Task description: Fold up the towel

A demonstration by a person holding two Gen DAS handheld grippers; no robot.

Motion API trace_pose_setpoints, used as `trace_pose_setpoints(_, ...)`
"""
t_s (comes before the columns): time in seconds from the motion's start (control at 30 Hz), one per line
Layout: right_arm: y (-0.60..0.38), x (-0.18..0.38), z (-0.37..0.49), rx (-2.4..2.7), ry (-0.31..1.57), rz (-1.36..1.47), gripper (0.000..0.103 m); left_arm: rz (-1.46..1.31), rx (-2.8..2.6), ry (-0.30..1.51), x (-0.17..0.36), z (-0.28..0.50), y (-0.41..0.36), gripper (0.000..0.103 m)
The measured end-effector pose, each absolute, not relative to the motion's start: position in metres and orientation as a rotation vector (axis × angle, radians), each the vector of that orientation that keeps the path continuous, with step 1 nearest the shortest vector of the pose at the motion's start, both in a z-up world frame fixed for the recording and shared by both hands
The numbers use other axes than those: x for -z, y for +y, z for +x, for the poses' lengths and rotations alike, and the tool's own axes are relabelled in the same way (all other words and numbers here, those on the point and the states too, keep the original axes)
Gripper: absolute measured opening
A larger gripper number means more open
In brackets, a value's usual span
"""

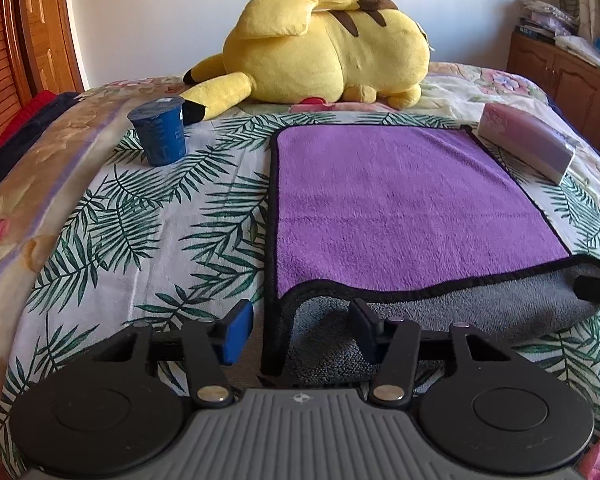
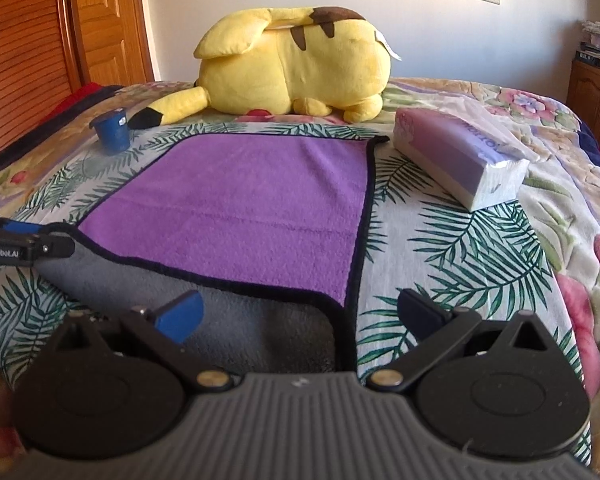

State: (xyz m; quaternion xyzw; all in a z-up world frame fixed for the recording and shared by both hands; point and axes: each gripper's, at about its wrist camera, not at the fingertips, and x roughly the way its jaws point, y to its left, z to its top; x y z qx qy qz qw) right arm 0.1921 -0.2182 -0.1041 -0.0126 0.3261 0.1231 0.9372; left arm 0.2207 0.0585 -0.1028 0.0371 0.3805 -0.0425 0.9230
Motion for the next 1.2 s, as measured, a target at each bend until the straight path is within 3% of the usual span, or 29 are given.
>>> trace_pose_setpoints(0.2, -0.218, 0.106, 0.194, -0.263, 0.692, -0.025, 0.102, 0.086, 0.102, 0.798, 0.106, 0.220, 0.056, 0.042)
trace_pose_setpoints(0.3, -0.220, 0.107, 0.196, -0.272, 0.711, -0.020, 0.086, 0.091, 0.104, 0.797, 0.107, 0.218, 0.055, 0.039)
trace_pose_setpoints(0.47, -0.222, 0.108, 0.198, -0.273, 0.733, -0.012, 0.085, 0.094, 0.106, 0.794, 0.107, 0.217, 0.054, 0.034)
trace_pose_setpoints(0.8, -0.226, 0.108, 0.203, -0.295, 0.790, -0.021, 0.056, 0.105, 0.128, 0.772, 0.099, 0.214, 0.050, 0.015)
trace_pose_setpoints(1.2, -0.231, 0.110, 0.205, -0.300, 0.814, -0.040, 0.025, 0.110, 0.135, 0.762, 0.098, 0.211, 0.049, 0.008)
